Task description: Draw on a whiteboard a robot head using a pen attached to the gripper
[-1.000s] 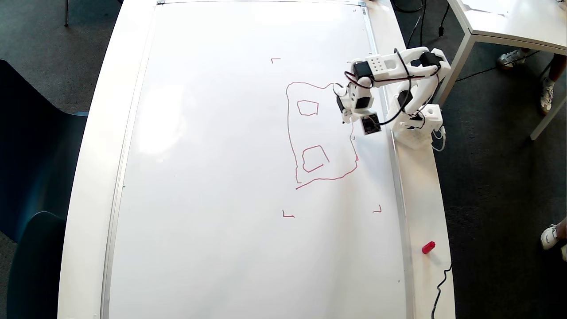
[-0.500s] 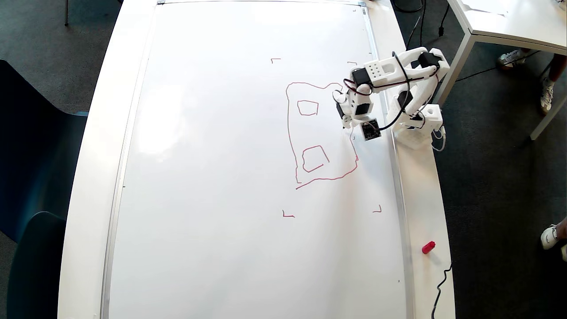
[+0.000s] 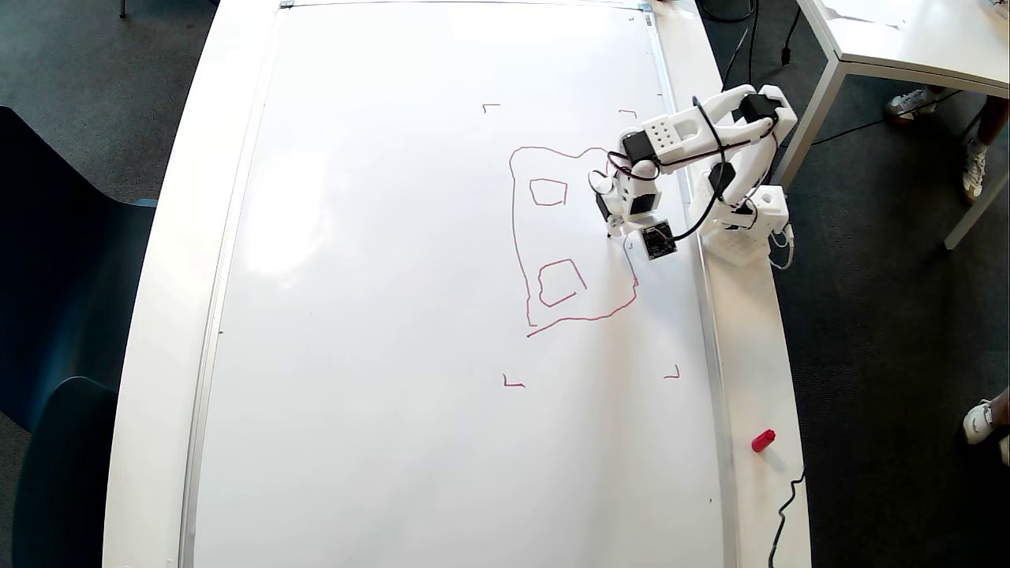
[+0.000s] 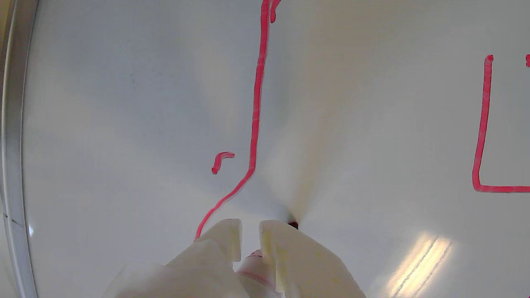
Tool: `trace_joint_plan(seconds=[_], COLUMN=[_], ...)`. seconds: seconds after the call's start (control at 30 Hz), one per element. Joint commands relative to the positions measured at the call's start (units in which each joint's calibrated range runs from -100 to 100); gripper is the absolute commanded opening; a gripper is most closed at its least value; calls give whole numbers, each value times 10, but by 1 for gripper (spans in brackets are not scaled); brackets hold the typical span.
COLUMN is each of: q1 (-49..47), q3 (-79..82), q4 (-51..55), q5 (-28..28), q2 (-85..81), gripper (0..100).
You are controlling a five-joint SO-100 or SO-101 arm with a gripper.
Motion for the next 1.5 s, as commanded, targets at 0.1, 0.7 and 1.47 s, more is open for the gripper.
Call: trace_joint_plan(seconds=[0.1,0.7,1.47], q1=[-3,65,117], q3=[-5,-54,4], q4=[-36,-60,23], q5=[-3,49,121], q2=[12,50,-17], gripper=[1,1,1])
